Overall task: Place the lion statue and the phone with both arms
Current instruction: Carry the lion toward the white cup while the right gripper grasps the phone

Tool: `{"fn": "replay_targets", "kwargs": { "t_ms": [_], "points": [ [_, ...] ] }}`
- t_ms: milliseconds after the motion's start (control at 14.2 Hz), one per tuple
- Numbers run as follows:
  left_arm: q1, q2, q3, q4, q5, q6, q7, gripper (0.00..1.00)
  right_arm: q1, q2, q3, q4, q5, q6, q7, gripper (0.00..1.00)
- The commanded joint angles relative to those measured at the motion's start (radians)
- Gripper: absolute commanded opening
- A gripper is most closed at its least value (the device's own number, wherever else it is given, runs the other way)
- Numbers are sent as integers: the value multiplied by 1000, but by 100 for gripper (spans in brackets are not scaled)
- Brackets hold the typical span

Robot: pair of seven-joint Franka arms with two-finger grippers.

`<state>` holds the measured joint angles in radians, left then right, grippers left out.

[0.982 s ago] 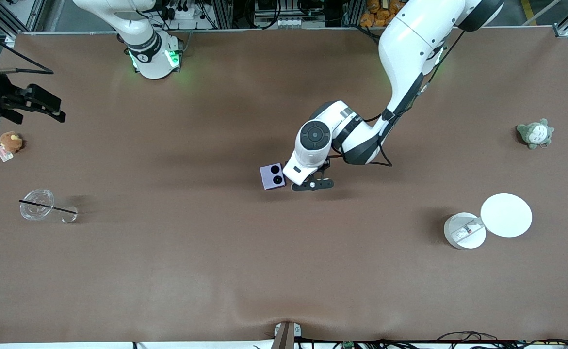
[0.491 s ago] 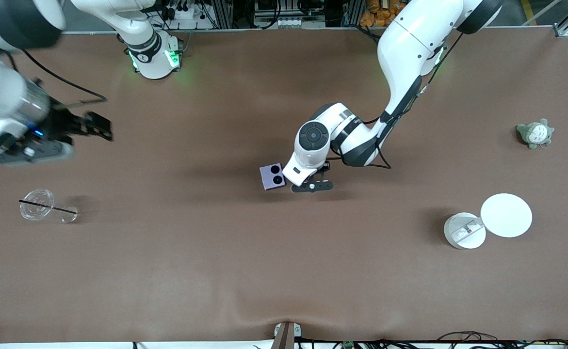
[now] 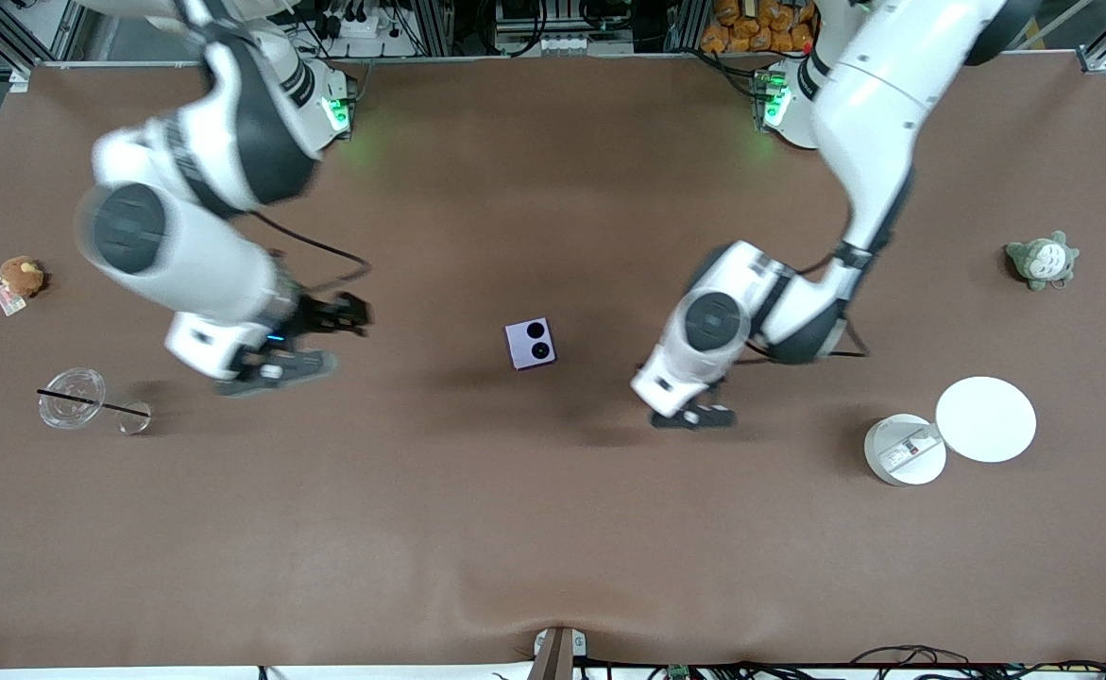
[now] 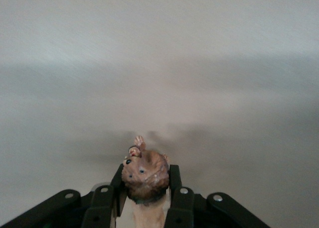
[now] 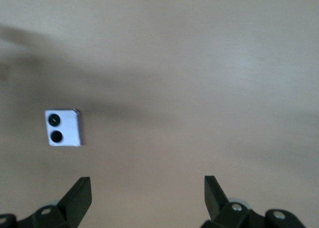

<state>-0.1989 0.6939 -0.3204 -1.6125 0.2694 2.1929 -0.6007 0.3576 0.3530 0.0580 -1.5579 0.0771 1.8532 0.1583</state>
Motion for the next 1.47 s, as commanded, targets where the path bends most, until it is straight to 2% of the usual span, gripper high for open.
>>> {"fn": "replay_targets", "kwargs": {
  "t_ms": [0,281,491,912,1193,1404],
  "points": [
    [79,-20,-9,-18,36,-19,108,3,128,111,-12,22,10,107,145,100],
    [170,-14,-9,-21,102,-19,219,3,217,286,-10,24,7,350,236,100],
    [216,-4,-9,-17,126,-13,275,3,277,375,-15,24,-5,490,323,100],
    [291,-1,-9,-18,140,-7,390,3,333,429,-17,22,-5,498,371,100],
    [309,13,-9,-17,140,11,397,4,357,435,-20,16,-16,488,405,100],
    [322,21,-9,-15,140,13,397,6,362,438,-26,13,-68,488,431,100]
  ]
}}
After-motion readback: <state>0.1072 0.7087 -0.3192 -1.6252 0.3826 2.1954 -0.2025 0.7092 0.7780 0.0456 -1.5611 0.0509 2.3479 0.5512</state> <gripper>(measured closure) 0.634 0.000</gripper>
